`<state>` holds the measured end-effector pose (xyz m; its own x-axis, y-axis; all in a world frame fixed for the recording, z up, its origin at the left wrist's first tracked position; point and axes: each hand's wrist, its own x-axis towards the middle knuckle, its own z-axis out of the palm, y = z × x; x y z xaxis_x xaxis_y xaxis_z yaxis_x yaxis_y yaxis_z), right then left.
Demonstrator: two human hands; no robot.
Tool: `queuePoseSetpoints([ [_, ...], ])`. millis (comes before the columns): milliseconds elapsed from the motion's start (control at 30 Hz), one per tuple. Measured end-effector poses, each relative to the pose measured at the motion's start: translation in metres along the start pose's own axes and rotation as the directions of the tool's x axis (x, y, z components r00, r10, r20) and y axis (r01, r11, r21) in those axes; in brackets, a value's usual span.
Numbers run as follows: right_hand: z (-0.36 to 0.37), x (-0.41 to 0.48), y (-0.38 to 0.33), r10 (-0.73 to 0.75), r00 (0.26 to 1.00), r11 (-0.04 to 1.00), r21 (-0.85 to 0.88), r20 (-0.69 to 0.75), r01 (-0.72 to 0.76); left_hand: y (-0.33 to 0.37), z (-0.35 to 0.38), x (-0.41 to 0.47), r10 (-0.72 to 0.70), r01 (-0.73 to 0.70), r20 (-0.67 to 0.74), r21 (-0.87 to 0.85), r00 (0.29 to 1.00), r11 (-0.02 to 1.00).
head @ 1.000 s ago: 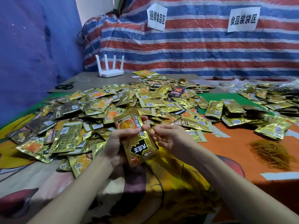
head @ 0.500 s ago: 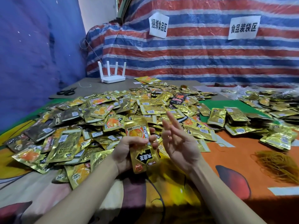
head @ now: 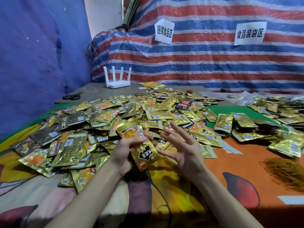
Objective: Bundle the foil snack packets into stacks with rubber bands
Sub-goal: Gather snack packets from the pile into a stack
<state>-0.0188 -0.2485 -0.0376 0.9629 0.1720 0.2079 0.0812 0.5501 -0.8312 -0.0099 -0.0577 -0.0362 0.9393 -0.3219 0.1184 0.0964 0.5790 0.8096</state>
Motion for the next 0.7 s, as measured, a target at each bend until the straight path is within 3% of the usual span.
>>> queuePoseSetpoints([
  [133,0.006,-0.006,0.012,0.007,0.996,0.908,-0.418,0.092,0.033,-0.001,-0.002,-0.001,0.122,-0.124,0.025,0.061,0.992,0.990],
  [233,0.014,-0.007,0.015,0.058,0.986,0.854,-0.520,0.159,0.033,-0.004,0.000,-0.002,0.130,-0.138,0.062,0.135,0.990,0.981],
  [333,0.020,-0.008,0.016,0.079,0.990,0.907,-0.420,0.115,-0.023,-0.008,0.004,-0.002,0.103,-0.118,0.099,0.151,0.990,0.982],
  [433,0.028,-0.010,0.025,0.088,0.990,0.968,-0.245,0.106,-0.060,-0.008,0.008,0.001,0.181,-0.194,0.200,0.046,0.963,0.980],
  [533,0.039,-0.012,0.039,0.063,0.996,0.991,-0.125,0.070,-0.054,-0.007,0.011,0.002,0.255,-0.245,0.179,-0.075,0.950,0.967],
  [700,0.053,-0.015,0.055,0.005,0.999,0.995,-0.096,-0.051,-0.010,-0.003,0.011,-0.003,0.270,-0.252,0.168,-0.124,0.948,0.960],
])
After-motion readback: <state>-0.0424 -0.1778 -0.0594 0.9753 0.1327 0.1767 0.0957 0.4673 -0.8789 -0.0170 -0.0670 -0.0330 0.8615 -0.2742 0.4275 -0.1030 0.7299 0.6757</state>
